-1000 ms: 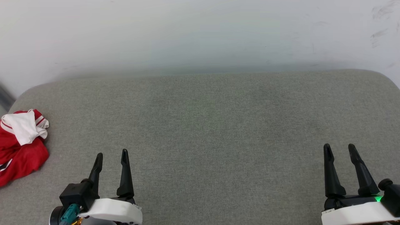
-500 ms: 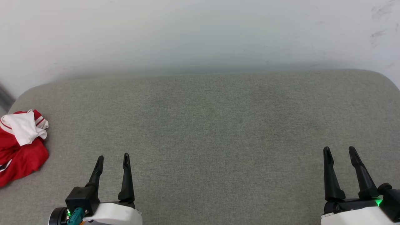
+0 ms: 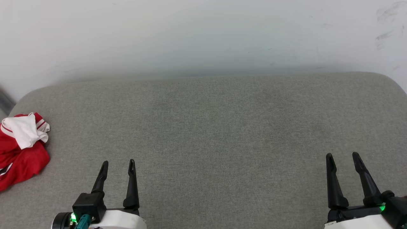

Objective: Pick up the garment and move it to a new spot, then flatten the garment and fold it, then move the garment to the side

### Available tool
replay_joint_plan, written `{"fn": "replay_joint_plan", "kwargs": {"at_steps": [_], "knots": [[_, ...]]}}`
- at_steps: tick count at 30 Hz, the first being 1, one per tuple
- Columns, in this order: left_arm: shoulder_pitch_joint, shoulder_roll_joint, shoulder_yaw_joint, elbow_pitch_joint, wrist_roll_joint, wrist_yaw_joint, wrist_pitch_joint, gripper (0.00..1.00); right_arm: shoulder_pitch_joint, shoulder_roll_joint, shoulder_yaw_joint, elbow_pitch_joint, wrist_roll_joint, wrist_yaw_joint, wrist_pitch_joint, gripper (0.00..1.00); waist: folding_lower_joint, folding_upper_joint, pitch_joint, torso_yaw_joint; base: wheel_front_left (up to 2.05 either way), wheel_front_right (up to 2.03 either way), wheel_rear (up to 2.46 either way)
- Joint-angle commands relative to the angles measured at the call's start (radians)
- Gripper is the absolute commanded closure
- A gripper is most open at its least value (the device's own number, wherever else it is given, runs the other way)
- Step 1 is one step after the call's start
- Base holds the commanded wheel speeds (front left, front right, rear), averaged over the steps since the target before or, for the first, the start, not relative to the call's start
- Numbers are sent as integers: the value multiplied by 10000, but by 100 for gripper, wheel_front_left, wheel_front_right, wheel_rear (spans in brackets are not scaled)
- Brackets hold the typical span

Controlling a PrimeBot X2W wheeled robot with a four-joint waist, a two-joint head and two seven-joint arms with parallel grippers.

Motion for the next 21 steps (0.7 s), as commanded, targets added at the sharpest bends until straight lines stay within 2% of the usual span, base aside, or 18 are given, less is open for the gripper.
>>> {"fn": "replay_joint_plan", "kwargs": {"at_steps": [1, 14, 21], "knots": [[90, -8, -1, 27, -60, 30, -52, 0, 67, -5, -3, 18, 27, 0, -21, 0, 0, 0, 3, 4, 0, 0, 0], [112, -9, -43, 174, -227, 83, -43, 0, 92, -5, 44, 191, 346, 0, -21, 0, 0, 0, 14, 17, 0, 0, 0], [88, -9, -48, 227, -78, 189, -43, 0, 118, -5, -17, 233, 106, 0, -21, 0, 0, 0, 23, 41, 0, 0, 0]]}}
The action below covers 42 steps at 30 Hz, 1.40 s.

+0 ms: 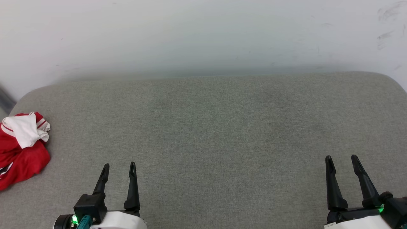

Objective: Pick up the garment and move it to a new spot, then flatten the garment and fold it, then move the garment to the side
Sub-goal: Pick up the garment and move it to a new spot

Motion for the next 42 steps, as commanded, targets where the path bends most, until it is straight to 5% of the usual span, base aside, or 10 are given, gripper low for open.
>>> {"fn": "replay_joint_plan", "kwargs": {"at_steps": [1, 11, 42], "knots": [[57, -9, 1, 5, 67, 47, -32, 0, 106, -5, -18, 8, -94, 0, -21, 0, 0, -1, -1, 23, 0, 0, 0], [-45, -10, 96, 104, 79, 237, -32, 0, 169, -3, -26, -111, -397, 0, -21, 0, 0, -1, -8, 727, 0, 0, 0], [354, -8, 449, -36, -106, 659, -30, 0, 541, -3, 138, -230, -806, 0, -21, 0, 0, -1, -197, 4760, 0, 0, 0]]}}
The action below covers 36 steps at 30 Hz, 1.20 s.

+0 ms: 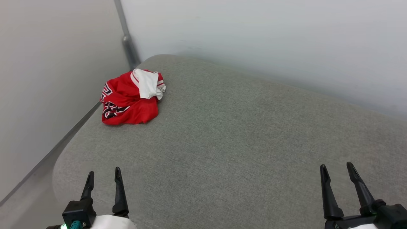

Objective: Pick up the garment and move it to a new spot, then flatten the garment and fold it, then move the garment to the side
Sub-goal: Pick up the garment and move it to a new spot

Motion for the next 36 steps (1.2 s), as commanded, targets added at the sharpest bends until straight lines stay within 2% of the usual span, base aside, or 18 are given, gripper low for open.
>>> {"fn": "replay_joint_plan", "kwargs": {"at_steps": [1, 11, 14, 19, 24, 28, 32, 36], "knots": [[127, -8, 50, -25, -4, 48, -28, 0, 76, -1, 15, -14, -53, -1, -21, 0, 1, 0, -26, 275, 0, 0, 0], [101, -7, 257, -22, -107, 101, -28, 0, -74, -1, 116, 36, -44, -1, -21, 0, 1, 0, 14, 355, 0, 0, 0], [-335, -5, 447, 38, -202, -132, -28, 0, -110, -1, 93, -23, -119, -1, -21, 0, 1, 0, 151, 295, 0, 0, 0], [-1676, 277, 1215, 362, -87, -846, -28, 0, -349, -3, 66, -133, -410, 0, -21, 0, 1, 0, 673, 15, 0, 0, 0], [-3572, 787, 1926, 807, -115, -1351, -28, 0, -696, -1, -94, -274, -913, -1, -21, 0, 1, 0, 1567, -372, 0, 0, 0], [-5346, 1515, 2455, 1602, -351, -1670, -28, 0, -1006, -1, -312, -474, -1260, -1, -21, 0, 1, 0, 2396, -674, 0, 0, 0], [-7004, 2336, 2748, 2129, -357, -1815, -28, 0, -1304, -3, -432, -670, -1661, -1, -21, 0, 1, 0, 3286, -840, 0, 0, 0], [-8500, 2917, 3116, 2818, -793, -1880, -28, 0, -1651, -15, -624, -884, -2030, -1, -21, 0, 1, 0, 4148, -1000, 0, 0, 0]]}}
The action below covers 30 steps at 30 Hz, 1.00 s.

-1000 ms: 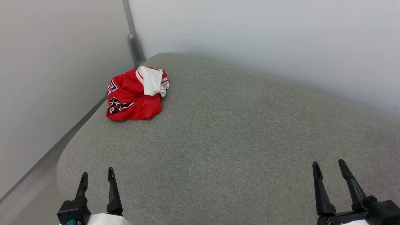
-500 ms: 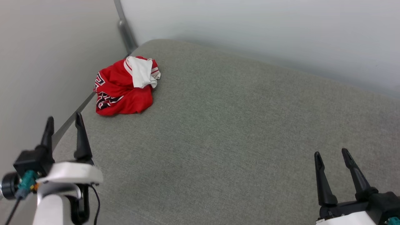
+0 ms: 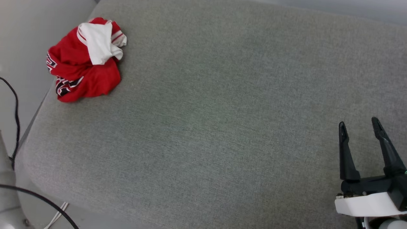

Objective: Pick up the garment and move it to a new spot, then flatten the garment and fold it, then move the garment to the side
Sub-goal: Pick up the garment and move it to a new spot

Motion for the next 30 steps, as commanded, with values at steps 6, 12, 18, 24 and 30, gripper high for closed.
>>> {"fn": "replay_joint_plan", "kwargs": {"at_steps": [6, 12, 18, 24, 30], "knots": [[-1883, 1110, -393, 1819, -818, -135, 638, 0, -403, -339, -346, -385, -168, -3, -21, 0, -2, 0, 1639, -417, 0, 0, 0], [-2646, 2238, -1897, 3218, -2804, -136, 3418, 0, -524, -632, -507, -799, -187, -3, -21, 0, -2, 0, 2300, -644, 0, 0, 0], [-2223, 3066, -3301, 3551, -5493, -136, 7179, 0, -594, -806, -530, -1300, -236, -3, -21, 0, -2, 0, 2938, -858, 0, 0, 0], [-1736, 3178, -3716, 3667, -7385, -138, 8854, 0, -569, -994, -537, -1735, -298, -3, -18, 0, -2, 0, 3481, -998, 0, 0, 0], [-1614, 2951, -4147, 4234, -8041, -138, 9669, 0, -563, -1151, -554, -2117, -431, -5, -9, 0, -2, 0, 3861, -1081, 0, 0, 0]]}}
